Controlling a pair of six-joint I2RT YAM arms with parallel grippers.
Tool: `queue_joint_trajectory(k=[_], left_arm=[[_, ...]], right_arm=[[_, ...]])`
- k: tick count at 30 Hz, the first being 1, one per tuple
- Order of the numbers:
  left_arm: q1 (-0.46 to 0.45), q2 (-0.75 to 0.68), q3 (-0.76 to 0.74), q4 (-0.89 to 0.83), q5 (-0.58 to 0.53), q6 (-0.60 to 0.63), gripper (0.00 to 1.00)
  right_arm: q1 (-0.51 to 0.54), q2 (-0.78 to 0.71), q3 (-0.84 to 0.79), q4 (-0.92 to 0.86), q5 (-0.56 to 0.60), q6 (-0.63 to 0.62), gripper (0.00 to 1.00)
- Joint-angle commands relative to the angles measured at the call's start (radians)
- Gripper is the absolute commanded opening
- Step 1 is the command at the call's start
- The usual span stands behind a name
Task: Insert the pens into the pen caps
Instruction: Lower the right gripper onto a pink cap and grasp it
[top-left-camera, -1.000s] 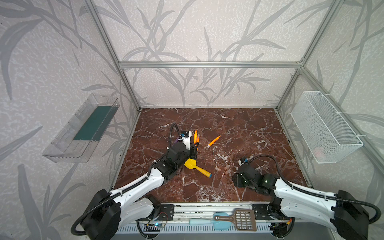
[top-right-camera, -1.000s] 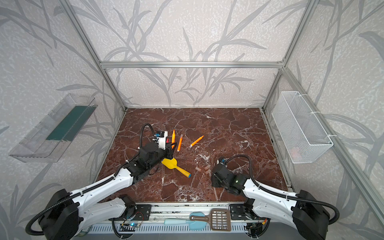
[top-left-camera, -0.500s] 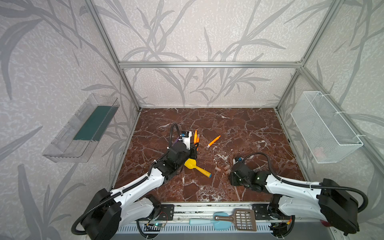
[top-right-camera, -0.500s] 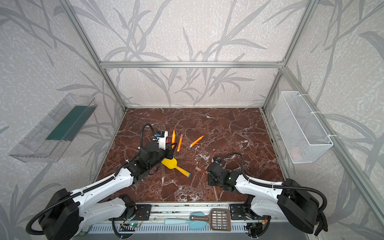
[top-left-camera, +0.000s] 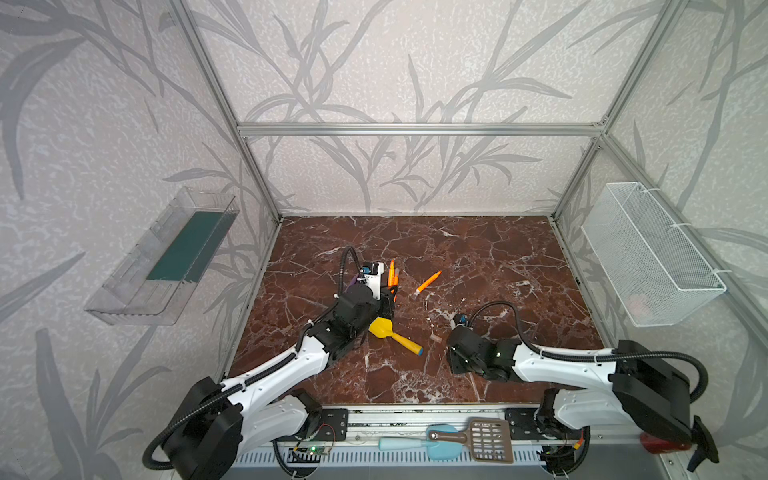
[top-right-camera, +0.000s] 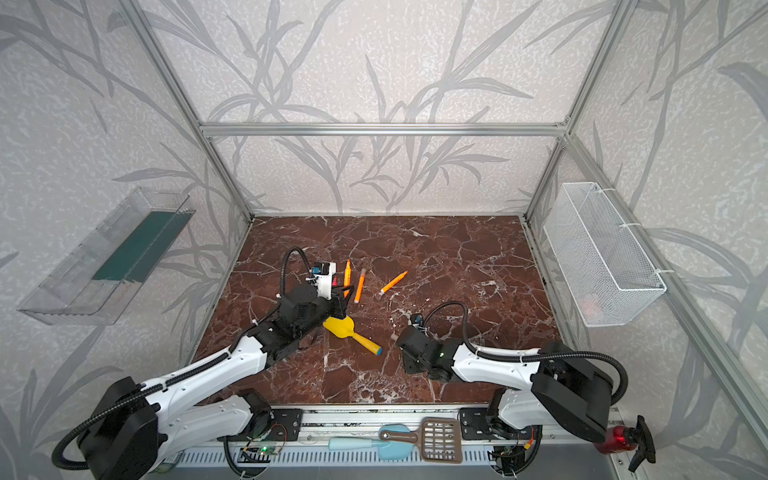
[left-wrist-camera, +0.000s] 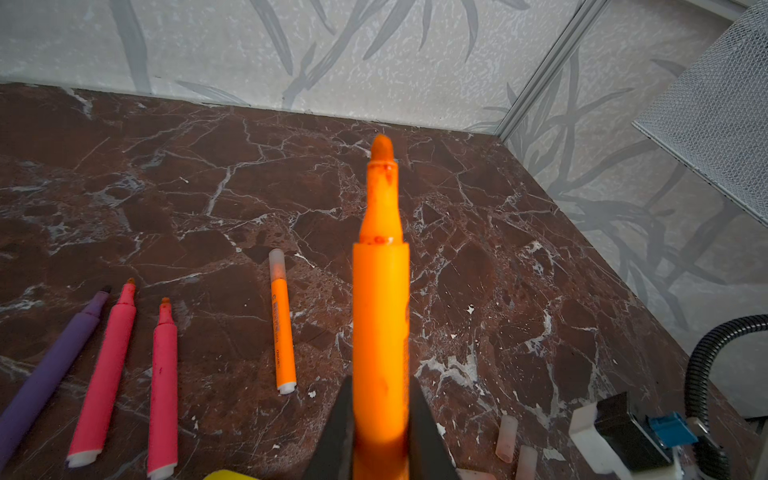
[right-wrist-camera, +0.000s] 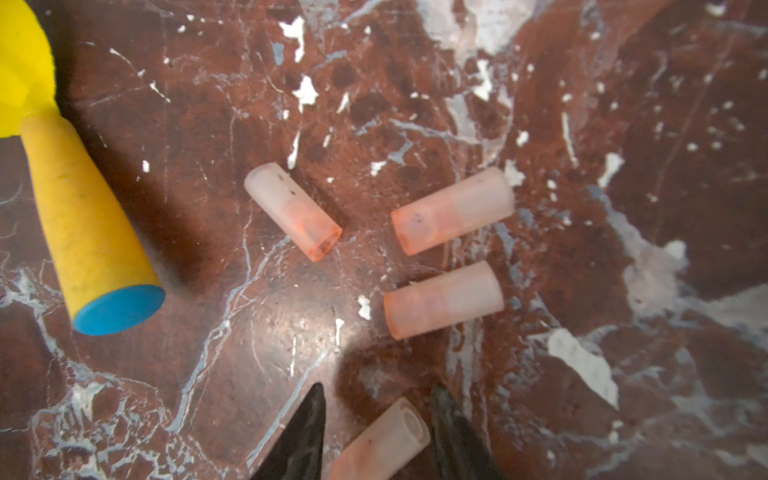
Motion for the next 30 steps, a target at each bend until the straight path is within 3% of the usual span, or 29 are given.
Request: queue_joint_trajectory(k=[1,7,15,20,30], left_arm=[[0.000,0.003,0.013,0.003,0.006,-0.004,0.00],[0.001,0.002,0.013,0.004,0.010,-0.005,0.00],[0.001,0.000,0.013,0.004,0.016,-0.007,0.00],[0.000,-0.001,0.013,0.004,0.015,-0.006,0.00],[0.000,0.004,0.016,0.000,0.012,-0.006,0.00]], right_arm=[[0.040,0.062,0.041,0.007,0.009,-0.026,0.40],[0.092,0.138,0.105,-0.027,0.050,-0.024,0.37],[0.105,0.088,0.116,-0.136,0.135,-0.011,0.38],[0.111,0.087,0.113,-0.125,0.091,-0.059,0.42],[0.163,0.140,0.148,-0.174,0.097,-0.066,0.40]])
